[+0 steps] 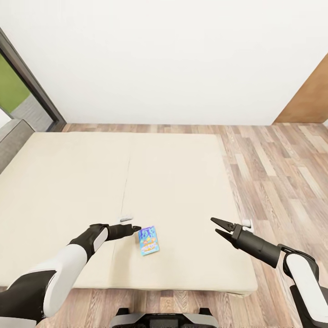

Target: Put all the toys in the child's room - the three board games (two on the bed and one on the table), the two jigsaw puzzles on the table, and the tennis ball on the table - inside the toy box on the table in the child's room.

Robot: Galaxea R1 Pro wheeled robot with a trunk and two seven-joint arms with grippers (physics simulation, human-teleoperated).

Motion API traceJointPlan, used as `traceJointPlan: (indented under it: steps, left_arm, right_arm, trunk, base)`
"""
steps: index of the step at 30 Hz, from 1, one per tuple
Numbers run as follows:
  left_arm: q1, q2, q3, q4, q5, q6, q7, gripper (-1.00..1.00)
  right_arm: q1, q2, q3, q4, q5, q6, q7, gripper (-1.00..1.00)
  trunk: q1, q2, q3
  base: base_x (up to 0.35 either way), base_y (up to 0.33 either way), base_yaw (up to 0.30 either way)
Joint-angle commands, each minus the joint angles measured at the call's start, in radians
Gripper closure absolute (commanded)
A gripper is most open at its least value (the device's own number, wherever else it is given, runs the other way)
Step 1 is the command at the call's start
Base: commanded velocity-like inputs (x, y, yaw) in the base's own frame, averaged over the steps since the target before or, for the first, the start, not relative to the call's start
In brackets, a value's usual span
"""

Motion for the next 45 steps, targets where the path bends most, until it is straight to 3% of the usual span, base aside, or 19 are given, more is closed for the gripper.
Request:
traceJointPlan:
  steps: [1, 45]
  left_arm:
    - [0.0, 0.0, 0.006, -0.001, 0.008, 0.008, -0.001, -1.0]
    - [0.004, -0.003, 0.006, 0.001, 0.008, -0.023, -0.003, -1.0]
  right_arm:
    - [-0.001, 0.0, -0.001, 0.0, 0.01, 0.004, 0.011, -1.0]
    - [-0.001, 0.002, -0.001, 0.0, 0.014, 0.004, 0.01, -1.0]
  trunk:
    - [0.0, -0.002, -0.003]
    - [0.0, -0.002, -0.076]
  base:
    - [0.0, 0.0, 0.0]
    - [0.0, 0.0, 0.0]
